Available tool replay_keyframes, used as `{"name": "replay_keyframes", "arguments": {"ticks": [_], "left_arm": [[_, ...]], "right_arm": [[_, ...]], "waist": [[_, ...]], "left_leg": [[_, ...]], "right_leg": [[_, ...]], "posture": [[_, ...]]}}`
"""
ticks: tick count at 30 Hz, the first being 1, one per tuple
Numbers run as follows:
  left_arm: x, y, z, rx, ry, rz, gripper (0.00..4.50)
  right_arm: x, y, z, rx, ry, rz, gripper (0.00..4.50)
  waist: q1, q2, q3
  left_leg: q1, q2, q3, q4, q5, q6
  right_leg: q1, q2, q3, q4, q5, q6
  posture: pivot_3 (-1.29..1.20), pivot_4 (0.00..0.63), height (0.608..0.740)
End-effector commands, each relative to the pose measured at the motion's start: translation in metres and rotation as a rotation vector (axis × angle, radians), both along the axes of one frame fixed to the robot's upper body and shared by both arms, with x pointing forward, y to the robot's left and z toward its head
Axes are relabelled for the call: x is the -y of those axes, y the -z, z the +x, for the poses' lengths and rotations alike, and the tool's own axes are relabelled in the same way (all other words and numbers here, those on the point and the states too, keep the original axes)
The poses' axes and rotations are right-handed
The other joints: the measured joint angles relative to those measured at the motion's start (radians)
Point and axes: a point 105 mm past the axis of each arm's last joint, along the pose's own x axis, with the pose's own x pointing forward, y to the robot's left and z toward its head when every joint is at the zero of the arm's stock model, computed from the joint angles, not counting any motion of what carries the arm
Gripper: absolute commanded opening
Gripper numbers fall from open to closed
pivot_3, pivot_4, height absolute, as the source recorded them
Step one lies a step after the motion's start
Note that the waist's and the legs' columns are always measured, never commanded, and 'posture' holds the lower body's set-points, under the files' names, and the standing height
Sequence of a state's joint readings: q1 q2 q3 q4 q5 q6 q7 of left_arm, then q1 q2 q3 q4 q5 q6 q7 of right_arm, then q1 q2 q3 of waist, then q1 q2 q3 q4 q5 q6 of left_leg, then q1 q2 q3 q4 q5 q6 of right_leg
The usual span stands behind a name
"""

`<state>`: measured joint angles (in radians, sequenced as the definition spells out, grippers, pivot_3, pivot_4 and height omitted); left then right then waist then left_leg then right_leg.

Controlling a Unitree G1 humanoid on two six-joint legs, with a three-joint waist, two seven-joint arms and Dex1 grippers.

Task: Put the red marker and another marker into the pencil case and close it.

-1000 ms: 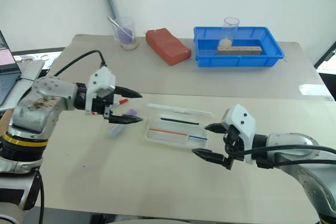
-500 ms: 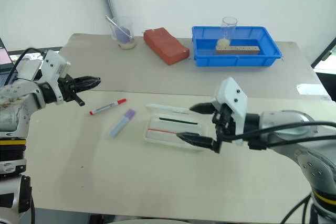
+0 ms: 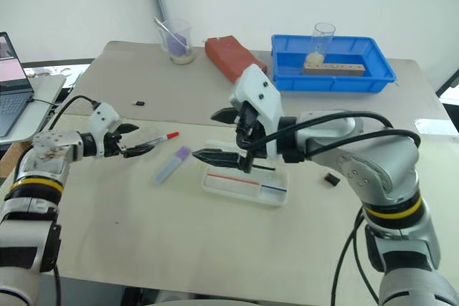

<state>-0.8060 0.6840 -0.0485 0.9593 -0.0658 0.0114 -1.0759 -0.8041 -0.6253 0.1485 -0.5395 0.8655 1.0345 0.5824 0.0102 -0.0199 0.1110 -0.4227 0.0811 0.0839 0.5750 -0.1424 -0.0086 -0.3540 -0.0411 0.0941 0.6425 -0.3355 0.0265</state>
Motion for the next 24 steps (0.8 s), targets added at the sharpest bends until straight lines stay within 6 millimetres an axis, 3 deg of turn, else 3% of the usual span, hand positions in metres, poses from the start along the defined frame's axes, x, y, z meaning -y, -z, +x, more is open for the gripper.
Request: {"name": "replay_keyframes", "arguments": {"ticks": [1,2,5,11,13,16,20,24], "left_arm": [[0.001,0.007,0.001,-0.023,0.021,0.028,4.48],[0.002,0.01,0.0,-0.041,0.033,0.027,4.48],[0.0,0.01,0.0,-0.078,0.012,-0.02,3.66],[-0.009,0.017,-0.005,-0.118,-0.003,0.011,0.81],[-0.011,0.02,-0.006,-0.123,-0.005,0.025,0.11],[-0.012,0.013,-0.004,-0.096,-0.012,0.012,0.12],[-0.012,-0.019,0.002,-0.001,-0.003,-0.027,0.12],[0.0,-0.049,-0.014,0.065,0.121,-0.021,0.12]], "right_arm": [[-0.004,-0.011,-0.001,0.045,0.002,0.015,4.5],[-0.003,-0.012,-0.001,0.046,0.003,0.014,4.5],[0.0,-0.011,-0.001,0.047,0.02,0.006,4.5],[0.003,-0.011,0.0,0.047,0.04,0.003,4.5],[0.003,-0.011,0.0,0.049,0.042,0.001,4.5],[0.005,-0.01,0.0,0.054,0.047,0.002,4.5],[0.016,-0.007,-0.003,0.078,0.06,-0.003,4.5],[0.036,0.001,-0.012,0.064,0.081,-0.025,4.5]], "waist": [[-0.001,0.0,0.0],[-0.003,0.0,0.0],[-0.008,0.0,0.0],[-0.013,0.0,0.0],[-0.014,0.0,-0.001],[-0.016,0.0,-0.001],[-0.017,0.0,0.0],[-0.017,0.0,0.0]], "left_leg": [[0.0,0.0,0.0,0.0,0.0,0.0],[0.0,0.0,0.0,0.0,0.0,0.0],[0.0,0.001,0.0,0.0,0.0,0.0],[0.001,0.002,0.0,0.0,0.0,0.0],[0.001,0.002,0.0,0.0,0.0,0.0],[0.001,0.002,0.0,0.0,0.0,0.0],[0.0,0.002,0.0,0.0,0.0,0.0],[0.0,0.002,0.0,0.0,0.0,0.0]], "right_leg": [[0.0,0.0,0.0,0.0,0.0,0.0],[0.0,0.0,0.0,0.001,0.0,0.0],[-0.001,0.001,0.0,0.001,0.0,0.0],[-0.001,0.002,-0.001,0.003,0.0,0.0],[-0.001,0.002,-0.001,0.003,0.0,0.0],[-0.001,0.002,-0.001,0.003,0.0,0.0],[-0.001,0.002,-0.001,0.003,0.0,0.0],[-0.001,0.002,-0.001,0.002,0.0,0.0]], "posture": [[0.0,0.15,0.74],[0.0,0.15,0.74],[0.0,0.15,0.74],[0.0,0.15,0.74],[0.0,0.15,0.74],[0.0,0.15,0.74],[0.0,0.15,0.74],[0.0,0.15,0.74]]}}
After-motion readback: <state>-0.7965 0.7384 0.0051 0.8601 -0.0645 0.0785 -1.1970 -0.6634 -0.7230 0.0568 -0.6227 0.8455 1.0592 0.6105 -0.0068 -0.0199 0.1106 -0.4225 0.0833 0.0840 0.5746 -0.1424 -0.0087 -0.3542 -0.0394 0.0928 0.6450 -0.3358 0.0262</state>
